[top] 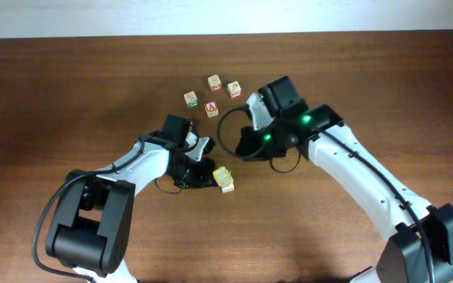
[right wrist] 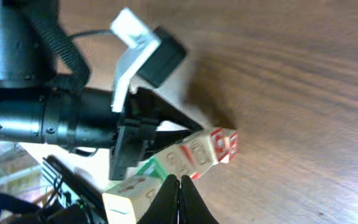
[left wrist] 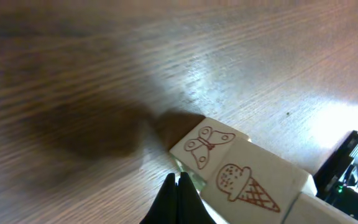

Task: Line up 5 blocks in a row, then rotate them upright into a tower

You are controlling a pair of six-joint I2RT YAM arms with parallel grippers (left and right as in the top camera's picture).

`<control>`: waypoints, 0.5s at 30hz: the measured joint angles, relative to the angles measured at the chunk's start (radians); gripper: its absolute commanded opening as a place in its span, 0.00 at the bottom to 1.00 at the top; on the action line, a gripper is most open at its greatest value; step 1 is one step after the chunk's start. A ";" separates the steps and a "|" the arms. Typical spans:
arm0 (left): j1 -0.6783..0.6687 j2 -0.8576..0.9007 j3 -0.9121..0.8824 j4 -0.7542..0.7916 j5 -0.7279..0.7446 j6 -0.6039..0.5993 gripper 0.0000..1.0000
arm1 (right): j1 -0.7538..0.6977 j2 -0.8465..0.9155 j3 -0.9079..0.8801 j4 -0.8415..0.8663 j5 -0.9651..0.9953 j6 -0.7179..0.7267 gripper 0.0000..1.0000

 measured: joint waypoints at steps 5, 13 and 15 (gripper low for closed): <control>0.045 0.000 0.017 -0.020 -0.019 0.000 0.00 | -0.044 0.000 0.006 -0.019 0.004 -0.020 0.12; 0.056 0.000 0.221 -0.224 -0.210 0.000 0.00 | -0.124 0.004 0.115 -0.168 0.016 -0.105 0.33; 0.056 0.000 0.294 -0.272 -0.267 0.000 0.00 | -0.146 0.003 0.163 -0.215 0.035 -0.126 0.38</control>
